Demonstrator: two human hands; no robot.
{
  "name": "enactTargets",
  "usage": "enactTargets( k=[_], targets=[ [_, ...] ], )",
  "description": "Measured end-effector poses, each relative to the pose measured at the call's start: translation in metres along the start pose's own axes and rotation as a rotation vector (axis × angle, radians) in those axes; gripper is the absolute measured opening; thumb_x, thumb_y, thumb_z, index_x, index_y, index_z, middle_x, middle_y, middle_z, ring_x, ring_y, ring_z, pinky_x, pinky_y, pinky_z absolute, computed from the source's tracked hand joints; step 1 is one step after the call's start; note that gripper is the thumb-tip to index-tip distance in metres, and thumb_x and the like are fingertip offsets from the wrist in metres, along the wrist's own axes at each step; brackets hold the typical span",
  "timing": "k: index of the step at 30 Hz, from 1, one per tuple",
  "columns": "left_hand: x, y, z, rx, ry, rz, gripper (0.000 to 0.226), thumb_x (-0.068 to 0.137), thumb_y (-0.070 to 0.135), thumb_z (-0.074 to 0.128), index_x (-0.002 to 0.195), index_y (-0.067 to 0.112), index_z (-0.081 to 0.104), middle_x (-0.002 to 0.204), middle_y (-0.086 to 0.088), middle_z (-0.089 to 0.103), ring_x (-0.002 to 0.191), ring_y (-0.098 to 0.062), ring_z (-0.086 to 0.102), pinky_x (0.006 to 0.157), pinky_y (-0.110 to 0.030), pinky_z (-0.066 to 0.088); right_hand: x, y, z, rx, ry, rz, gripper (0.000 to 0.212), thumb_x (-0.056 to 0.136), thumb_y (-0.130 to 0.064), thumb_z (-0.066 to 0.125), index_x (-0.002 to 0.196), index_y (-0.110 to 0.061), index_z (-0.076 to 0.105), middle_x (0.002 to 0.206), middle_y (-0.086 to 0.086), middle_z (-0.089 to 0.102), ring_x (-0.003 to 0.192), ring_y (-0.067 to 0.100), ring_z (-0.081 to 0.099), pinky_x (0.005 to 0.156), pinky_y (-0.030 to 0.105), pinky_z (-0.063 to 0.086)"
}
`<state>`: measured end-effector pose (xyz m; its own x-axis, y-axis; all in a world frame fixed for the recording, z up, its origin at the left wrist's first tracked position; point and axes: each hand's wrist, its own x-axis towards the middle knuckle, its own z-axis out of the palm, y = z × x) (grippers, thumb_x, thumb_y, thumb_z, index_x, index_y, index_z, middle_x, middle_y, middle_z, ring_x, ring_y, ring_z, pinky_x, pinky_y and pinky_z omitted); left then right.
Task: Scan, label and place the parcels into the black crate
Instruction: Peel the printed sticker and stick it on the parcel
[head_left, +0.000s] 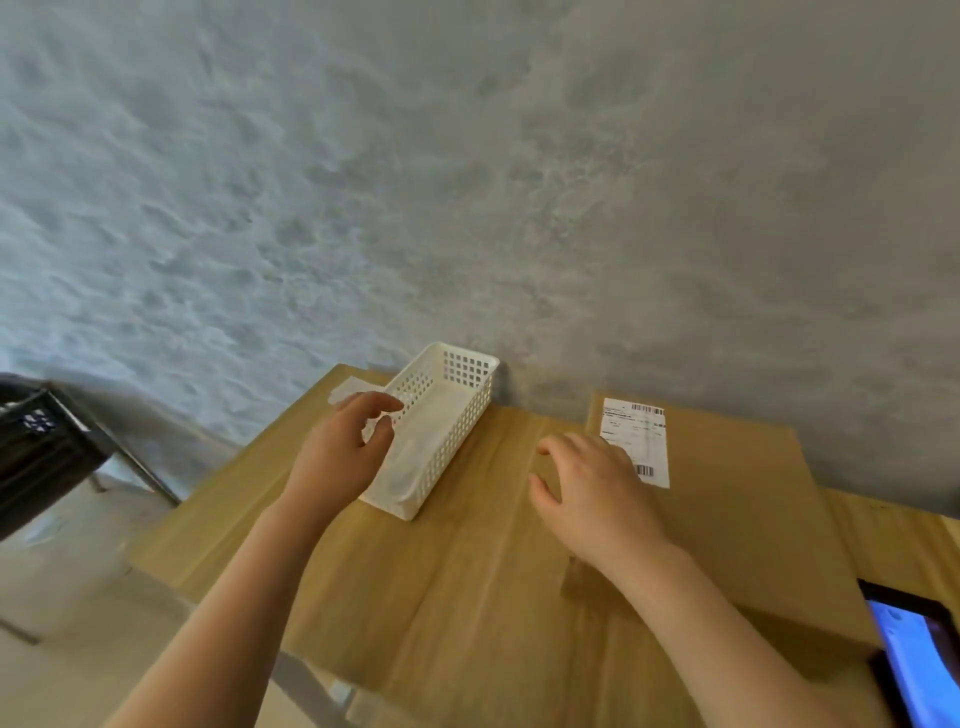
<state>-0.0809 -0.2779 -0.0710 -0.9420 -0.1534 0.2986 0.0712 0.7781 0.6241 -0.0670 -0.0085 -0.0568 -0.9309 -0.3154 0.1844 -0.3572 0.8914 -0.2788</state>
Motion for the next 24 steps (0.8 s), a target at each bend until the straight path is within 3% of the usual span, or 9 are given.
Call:
enactTargets(
  k=[6, 11, 14, 16, 19, 24],
  targets=[
    [0.073, -0.089, -0.020, 0.058, -0.046, -0.018, 0.024, 0.096, 0.011, 0.054, 0.115, 0.022, 0.065, 0.117, 0.005, 0.064, 0.104, -0.015, 0.058, 0.088, -0.031, 0.047, 0.052, -0.048, 0.041, 0.044, -0.026, -0.018, 0.038, 0.103, -0.034, 0.041, 0.139, -0.023, 0.046, 0.136, -0.006, 0.052, 0.127, 0.016, 0.045, 0.110, 0.034, 0.035],
    [0.114, -0.149, 0.002, 0.276, -0.317, 0.012, 0.039, 0.096, 0.013, 0.052, 0.134, 0.021, 0.055, 0.142, -0.002, 0.053, 0.120, -0.023, 0.057, 0.097, -0.037, 0.048, 0.078, -0.082, 0.071, 0.100, -0.073, -0.087, 0.042, 0.106, -0.028, 0.033, 0.148, -0.026, 0.038, 0.157, -0.009, 0.030, 0.145, 0.010, 0.022, 0.120, 0.029, 0.015],
    [0.124, -0.165, 0.021, 0.365, -0.428, 0.105, 0.048, 0.100, 0.020, 0.046, 0.148, 0.024, 0.042, 0.158, 0.004, 0.037, 0.145, -0.017, 0.034, 0.118, -0.038, 0.031, 0.084, -0.091, 0.084, 0.087, -0.087, -0.082, 0.042, 0.107, -0.029, 0.030, 0.149, -0.027, 0.037, 0.159, -0.009, 0.029, 0.147, 0.009, 0.019, 0.121, 0.029, 0.007],
    [0.131, -0.172, 0.031, 0.392, -0.430, 0.152, 0.049, 0.102, 0.022, 0.043, 0.151, 0.025, 0.038, 0.159, 0.005, 0.035, 0.148, -0.016, 0.029, 0.121, -0.037, 0.025, 0.085, -0.094, 0.091, 0.074, -0.079, -0.062, 0.042, 0.106, -0.031, 0.032, 0.147, -0.027, 0.039, 0.157, -0.009, 0.032, 0.148, 0.009, 0.019, 0.121, 0.030, 0.006],
    [0.140, -0.176, 0.034, 0.458, -0.397, 0.225, 0.043, 0.102, 0.026, 0.042, 0.145, 0.027, 0.047, 0.151, 0.006, 0.047, 0.138, -0.017, 0.044, 0.113, -0.035, 0.037, 0.086, -0.097, 0.098, 0.073, -0.044, -0.042, 0.040, 0.105, -0.029, 0.036, 0.143, -0.025, 0.045, 0.150, -0.009, 0.040, 0.145, 0.010, 0.024, 0.121, 0.028, 0.008],
    [0.143, -0.173, 0.028, 0.483, -0.284, 0.317, 0.031, 0.105, 0.035, 0.038, 0.123, 0.027, 0.063, 0.125, 0.007, 0.066, 0.112, -0.017, 0.061, 0.083, -0.034, 0.054, 0.087, -0.100, 0.106, 0.078, 0.021, -0.018, 0.034, 0.103, -0.024, 0.040, 0.133, -0.022, 0.055, 0.136, -0.008, 0.053, 0.139, 0.014, 0.037, 0.119, 0.031, 0.019]
  ],
)
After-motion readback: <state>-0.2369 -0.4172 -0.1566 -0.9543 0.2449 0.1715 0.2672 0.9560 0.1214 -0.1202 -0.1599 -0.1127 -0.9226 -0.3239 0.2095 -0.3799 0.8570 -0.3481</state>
